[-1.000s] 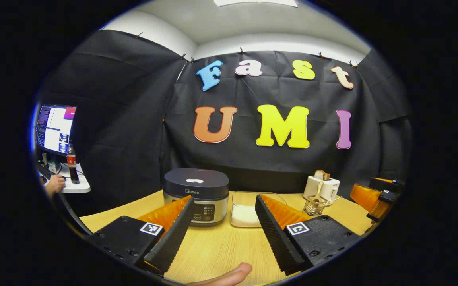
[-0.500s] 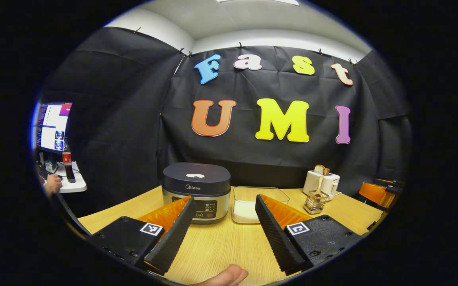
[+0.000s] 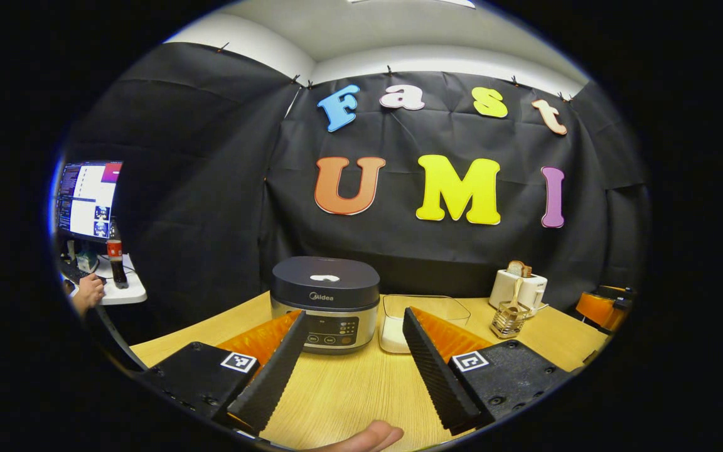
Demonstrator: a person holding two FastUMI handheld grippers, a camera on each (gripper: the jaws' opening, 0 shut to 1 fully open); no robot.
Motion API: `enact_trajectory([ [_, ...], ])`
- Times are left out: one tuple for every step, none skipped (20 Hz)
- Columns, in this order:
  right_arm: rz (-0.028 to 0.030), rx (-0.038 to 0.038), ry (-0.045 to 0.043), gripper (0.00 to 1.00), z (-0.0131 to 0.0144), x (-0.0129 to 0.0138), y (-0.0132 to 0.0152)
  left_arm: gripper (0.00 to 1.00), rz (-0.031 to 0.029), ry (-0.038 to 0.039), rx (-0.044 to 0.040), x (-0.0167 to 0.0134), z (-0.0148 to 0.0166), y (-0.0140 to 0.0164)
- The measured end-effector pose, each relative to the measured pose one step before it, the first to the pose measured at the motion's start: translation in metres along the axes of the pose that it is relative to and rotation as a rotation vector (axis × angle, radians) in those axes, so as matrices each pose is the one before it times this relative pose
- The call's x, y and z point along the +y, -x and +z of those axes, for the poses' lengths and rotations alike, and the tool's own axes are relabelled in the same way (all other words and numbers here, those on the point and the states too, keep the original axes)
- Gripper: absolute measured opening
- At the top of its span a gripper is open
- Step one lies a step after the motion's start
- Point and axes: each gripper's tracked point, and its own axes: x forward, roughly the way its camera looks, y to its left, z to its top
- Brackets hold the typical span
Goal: Close the left gripper, press the button to open the rice cooker; take a wooden spoon from the chopstick holder with the right hand, scoop a spoonful of rice and pour it into the rice cooker, then put the wooden spoon back into the chopstick holder.
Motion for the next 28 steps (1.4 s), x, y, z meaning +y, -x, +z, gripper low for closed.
enact_trajectory([
  [0.00094, -0.00002, 0.00232, 0.96, 0.00042, -0.00100, 0.00034, 0.97, 0.00200, -0.00104, 0.00138, 0.00133, 0.00109, -0.00131],
  [0.00237, 0.00010, -0.00068, 0.96, -0.00060, -0.00066, -0.00114, 0.97, 0.00035, -0.00286, -0.00357, 0.00111, -0.00019, -0.00089],
  [0.00059, 0.00178, 0.00025, 1.00, -0.00104, -0.00050, 0.00041, 0.97, 0.00459, -0.00444, -0.00303, 0.00221, 0.00130, -0.00104],
  [-0.00264, 0.00157, 0.00053, 0.96, 0.00052, -0.00167, -0.00005, 0.97, 0.00414, -0.00895, 0.00144, 0.00199, -0.00006, -0.00059],
  [-0.00367, -0.00054, -0.00021, 0.96, 0.00144, -0.00198, -0.00015, 0.97, 0.00649, -0.00665, 0.00183, 0.00224, 0.00072, -0.00140],
  [-0.00553, 0.00059, -0.00178, 0.92, -0.00034, -0.00278, -0.00075, 0.97, 0.00603, -0.00175, -0.00025, 0.00269, 0.00238, -0.00218],
  [-0.00563, 0.00180, -0.00416, 0.96, -0.00121, -0.00241, -0.00079, 0.96, -0.00107, -0.00025, 0.00010, 0.00091, 0.00275, -0.00410],
  [-0.00285, 0.00361, -0.00572, 0.92, -0.00011, -0.00156, -0.00051, 0.96, -0.00361, -0.00679, 0.00882, -0.00047, 0.00173, -0.00555],
  [0.00023, 0.00263, -0.00669, 0.92, -0.00010, -0.00075, 0.00045, 0.94, 0.00011, -0.00886, 0.01666, 0.00332, -0.00060, -0.00443],
  [-0.00082, 0.00029, -0.00525, 0.96, 0.00166, -0.00152, -0.00021, 0.91, -0.00041, -0.01138, 0.01613, 0.00354, 0.00042, -0.00858],
  [-0.00256, -0.00369, -0.00438, 0.96, 0.00194, -0.00232, 0.00119, 0.84, 0.00192, -0.01420, 0.00996, 0.00304, 0.00268, -0.00813],
  [-0.00343, -0.00505, -0.00326, 0.96, 0.00231, -0.00256, 0.00084, 0.81, -0.00603, -0.02349, 0.01636, 0.00131, 0.00297, -0.00861],
  [-0.00415, -0.00282, -0.00498, 0.96, 0.00220, -0.00126, 0.00035, 0.72, -0.01124, -0.01825, 0.01509, 0.00091, 0.00354, -0.01003],
  [-0.00206, -0.00122, -0.00601, 1.00, -0.00072, -0.00224, 0.00004, 0.72, -0.00502, -0.01033, 0.02247, 0.00313, 0.00375, -0.01004],
  [-0.00174, -0.00069, -0.00574, 1.00, 0.00022, -0.00163, 0.00044, 0.57, -0.00235, 0.00365, 0.02240, 0.00363, 0.00421, -0.01044],
  [-0.00307, 0.00141, -0.00508, 1.00, 0.00044, -0.00230, -0.00031, 0.42, -0.01006, 0.01157, 0.02060, 0.00205, 0.00566, -0.01061],
  [-0.00161, 0.00234, -0.00484, 0.96, 0.00080, -0.00258, -0.00132, 0.26, -0.01094, 0.01376, 0.03091, 0.00149, 0.00494, -0.01040],
  [0.00037, 0.00042, -0.00308, 0.96, 0.00068, -0.00053, 0.00072, 0.20, -0.00898, 0.01384, 0.03210, 0.00158, 0.00357, -0.01228],
  [-0.00461, -0.00117, -0.00262, 0.96, 0.00015, -0.00313, 0.00036, 0.11, -0.00834, 0.00969, 0.02994, 0.00111, 0.00475, -0.01288],
  [-0.00863, -0.00312, -0.00048, 0.96, 0.00175, -0.00400, -0.00010, 0.07, -0.00379, 0.00871, 0.03270, 0.00296, 0.00151, -0.01356],
  [-0.01201, -0.00665, -0.00133, 0.96, 0.00256, -0.00447, -0.00035, 0.03, 0.00643, 0.01063, 0.05144, 0.00390, -0.00352, -0.01428],
  [-0.01250, -0.00475, -0.00468, 0.96, 0.00091, -0.00399, -0.00027, 0.03, 0.00931, 0.01788, 0.03616, 0.00558, -0.00120, -0.01125],
  [-0.00636, 0.00183, -0.00963, 0.92, 0.00005, -0.00285, -0.00091, 0.02, -0.00213, 0.01622, 0.03783, 0.00259, -0.00339, -0.01328],
  [0.00567, 0.00714, -0.00917, 0.92, -0.00252, 0.00080, -0.00109, 0.03, 0.00622, 0.01247, 0.03942, 0.00236, -0.00714, -0.00554],
  [0.00878, 0.00815, -0.00735, 0.96, -0.00229, 0.00094, -0.00113, 0.02, 0.00033, 0.01135, 0.02329, 0.00297, -0.00331, -0.00828],
  [0.00067, 0.00588, -0.00688, 0.96, -0.00092, -0.00048, -0.00076, 0.03, 0.00444, 0.00457, 0.01897, 0.00282, -0.00021, -0.00949],
  [-0.00094, 0.00509, -0.00146, 1.00, -0.00126, -0.00119, -0.00055, 0.03, -0.00307, -0.00203, 0.00827, -0.00066, -0.00137, -0.00654],
  [-0.00012, 0.00309, 0.00506, 1.00, -0.00018, -0.00029, 0.00011, 0.03, -0.01412, -0.01169, 0.02138, -0.00387, -0.00502, -0.00088],
])
